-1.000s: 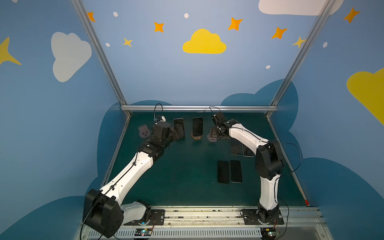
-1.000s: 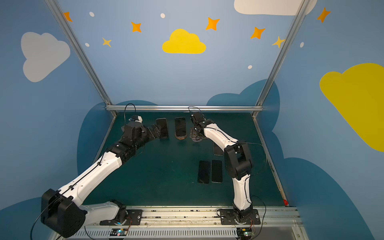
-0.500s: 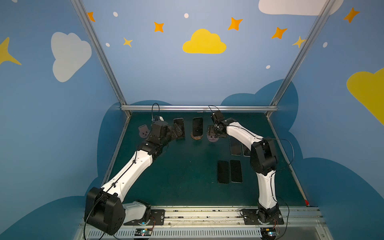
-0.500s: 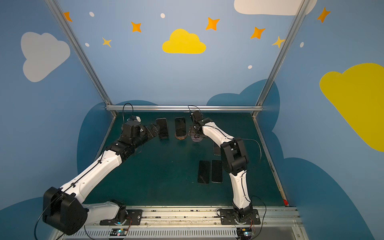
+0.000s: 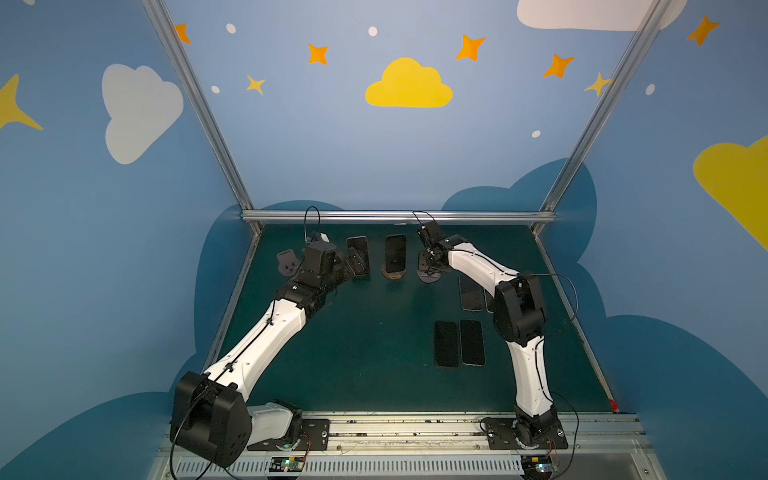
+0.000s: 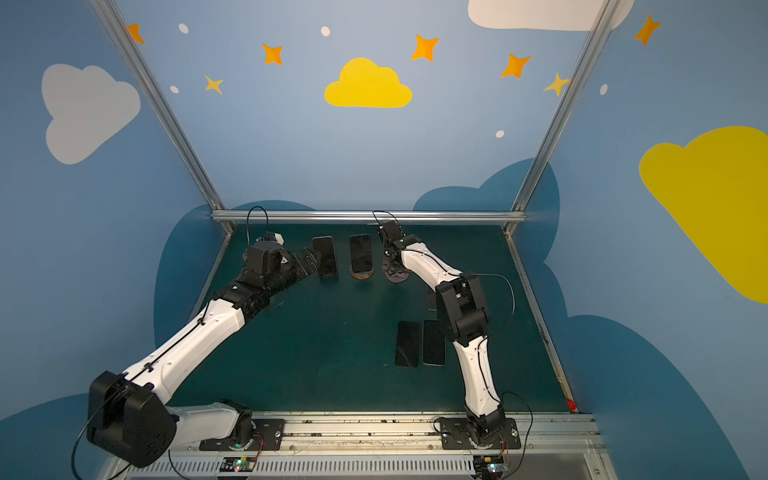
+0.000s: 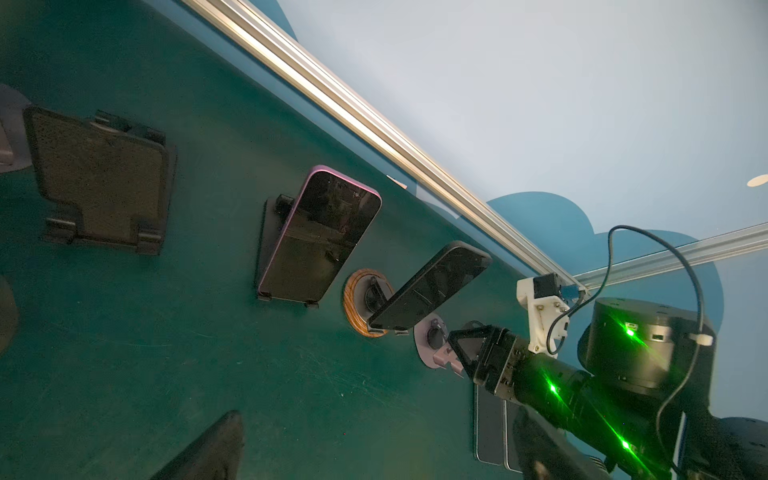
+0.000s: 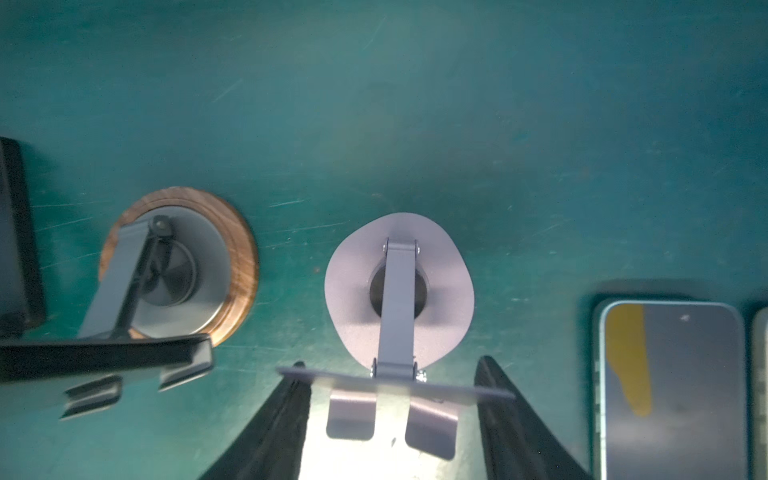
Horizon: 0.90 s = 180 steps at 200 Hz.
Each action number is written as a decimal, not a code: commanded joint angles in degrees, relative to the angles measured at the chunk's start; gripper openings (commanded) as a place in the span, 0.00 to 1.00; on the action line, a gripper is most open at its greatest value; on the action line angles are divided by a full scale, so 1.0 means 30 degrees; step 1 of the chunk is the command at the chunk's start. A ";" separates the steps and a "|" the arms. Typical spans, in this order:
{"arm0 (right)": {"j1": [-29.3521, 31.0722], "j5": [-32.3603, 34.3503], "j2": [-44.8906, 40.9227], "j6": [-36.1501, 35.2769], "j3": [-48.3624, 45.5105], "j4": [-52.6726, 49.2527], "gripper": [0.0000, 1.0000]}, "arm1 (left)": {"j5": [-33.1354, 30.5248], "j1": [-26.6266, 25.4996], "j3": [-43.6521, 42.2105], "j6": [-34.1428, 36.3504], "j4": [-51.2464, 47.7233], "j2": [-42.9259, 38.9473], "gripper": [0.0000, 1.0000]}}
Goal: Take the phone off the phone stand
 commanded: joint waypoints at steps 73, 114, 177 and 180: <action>-0.1697 0.0265 0.2587 -0.2127 0.2396 0.3704 0.56 | 0.0483 0.0133 0.0364 -0.0079 0.0125 0.0397 1.00; -0.1994 -0.0587 0.3978 -0.2788 0.4222 0.3212 0.58 | 0.0637 0.0127 0.0364 -0.0079 0.0184 0.0466 1.00; -0.2039 -0.1640 0.4147 -0.3366 0.4872 0.3203 0.77 | 0.0667 0.0155 0.0364 -0.0041 0.0224 0.0464 1.00; -0.2047 -0.1581 0.4036 -0.3395 0.4826 0.3229 0.79 | 0.0692 0.0161 0.0364 -0.0048 0.0214 0.0450 1.00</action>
